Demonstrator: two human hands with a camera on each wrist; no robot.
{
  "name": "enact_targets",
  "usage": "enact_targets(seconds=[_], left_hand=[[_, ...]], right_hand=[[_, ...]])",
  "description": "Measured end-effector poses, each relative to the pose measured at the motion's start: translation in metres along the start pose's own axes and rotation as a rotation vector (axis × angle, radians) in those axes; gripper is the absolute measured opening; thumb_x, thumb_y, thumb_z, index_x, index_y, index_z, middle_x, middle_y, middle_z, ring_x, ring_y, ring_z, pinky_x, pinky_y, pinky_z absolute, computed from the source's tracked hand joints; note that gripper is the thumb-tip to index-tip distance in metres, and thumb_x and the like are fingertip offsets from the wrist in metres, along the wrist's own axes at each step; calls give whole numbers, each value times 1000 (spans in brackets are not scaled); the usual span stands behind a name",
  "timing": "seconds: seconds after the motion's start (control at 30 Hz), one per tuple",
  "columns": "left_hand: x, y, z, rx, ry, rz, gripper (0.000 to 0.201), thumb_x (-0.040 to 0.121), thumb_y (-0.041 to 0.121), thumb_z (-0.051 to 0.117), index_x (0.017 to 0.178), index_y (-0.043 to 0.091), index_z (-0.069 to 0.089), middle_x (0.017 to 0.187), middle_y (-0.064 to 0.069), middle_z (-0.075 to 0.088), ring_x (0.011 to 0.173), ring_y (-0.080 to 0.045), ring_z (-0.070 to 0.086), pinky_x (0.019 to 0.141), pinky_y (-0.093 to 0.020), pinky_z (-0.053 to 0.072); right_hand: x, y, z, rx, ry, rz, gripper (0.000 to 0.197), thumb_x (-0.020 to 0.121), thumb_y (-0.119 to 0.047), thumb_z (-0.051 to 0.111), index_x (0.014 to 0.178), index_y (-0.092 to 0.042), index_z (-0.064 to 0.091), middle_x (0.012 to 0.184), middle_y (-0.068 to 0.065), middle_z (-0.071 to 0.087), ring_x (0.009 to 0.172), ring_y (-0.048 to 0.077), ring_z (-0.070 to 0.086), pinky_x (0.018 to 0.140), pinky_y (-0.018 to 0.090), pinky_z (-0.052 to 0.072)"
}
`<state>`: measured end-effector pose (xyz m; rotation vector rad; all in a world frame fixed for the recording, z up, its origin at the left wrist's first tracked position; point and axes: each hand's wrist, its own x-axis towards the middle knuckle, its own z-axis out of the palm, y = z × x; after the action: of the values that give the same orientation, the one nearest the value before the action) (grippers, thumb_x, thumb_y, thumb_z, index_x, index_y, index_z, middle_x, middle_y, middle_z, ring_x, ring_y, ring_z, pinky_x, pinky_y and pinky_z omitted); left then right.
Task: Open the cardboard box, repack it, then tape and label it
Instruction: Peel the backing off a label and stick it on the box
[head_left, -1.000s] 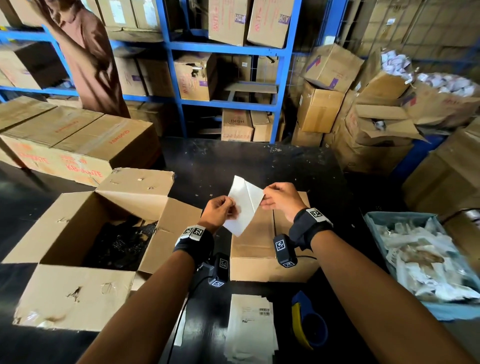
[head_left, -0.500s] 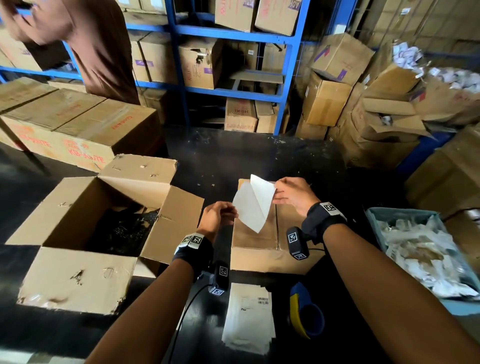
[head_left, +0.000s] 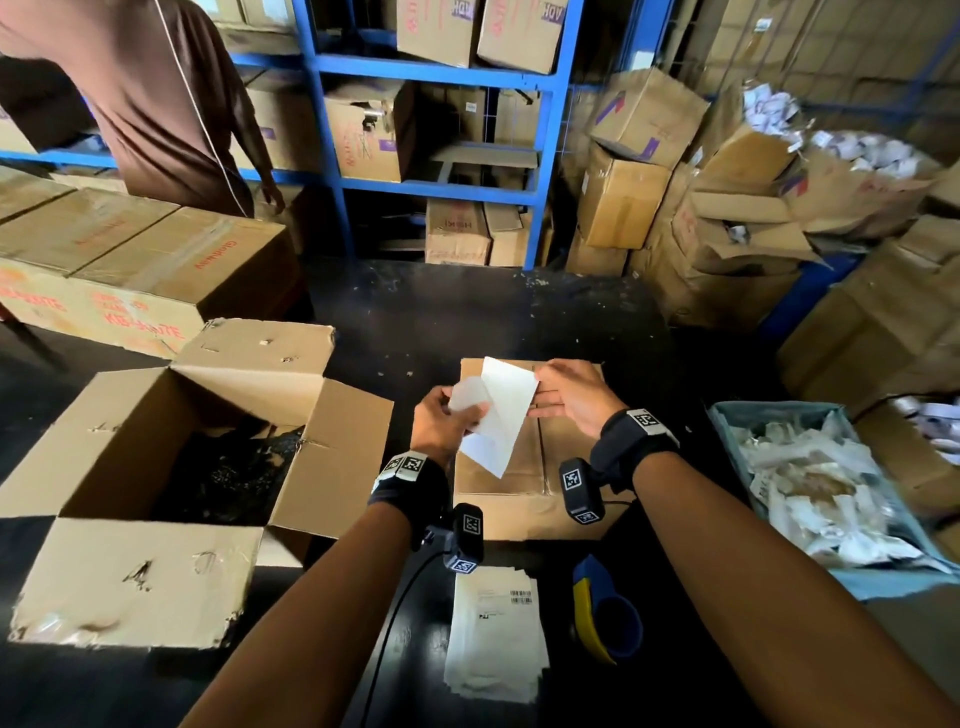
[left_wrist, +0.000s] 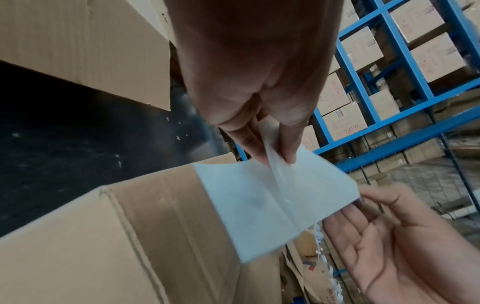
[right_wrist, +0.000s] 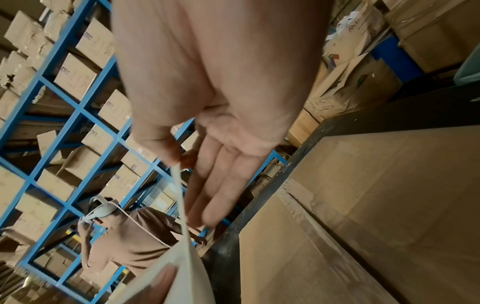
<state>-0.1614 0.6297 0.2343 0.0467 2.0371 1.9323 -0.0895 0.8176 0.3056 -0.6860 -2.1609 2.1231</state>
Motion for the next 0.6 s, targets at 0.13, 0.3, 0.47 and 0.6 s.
enact_targets(seconds=[0.13,0.3,0.47,0.6], left_hand=[[2,-21,-14,22,25,-41,53,74,21,85,118,15,56,108,-3,68,95,-20,68,82,-36,60],[-8,-51,-34,75,38,-125,48,78,20,83,117,13,57,103,-1,69,90,-16,68,79,-30,56],[-29,-80,-54,185,79,-156,48,80,20,80,121,11,56,107,-5,67,95,-25,67,85,-37,57],[-56,-87,-55,243,92,-154,33,83,8,71,114,6,59,101,-10,68,89,-28,65,78,-32,52]], right_hand=[[-2,6,-7,17,104,-1,16,101,-15,55,107,-4,65,106,22,74,94,34,75,82,44,63],[-9,11,-19,70,192,3,20,104,-13,50,112,-3,65,106,20,74,95,30,75,76,35,63],[-17,13,-37,90,224,-42,22,107,-15,49,114,2,61,107,21,72,97,29,74,80,37,63],[-23,8,-48,49,235,-64,15,105,-13,51,102,-1,60,101,19,71,97,32,73,80,40,63]])
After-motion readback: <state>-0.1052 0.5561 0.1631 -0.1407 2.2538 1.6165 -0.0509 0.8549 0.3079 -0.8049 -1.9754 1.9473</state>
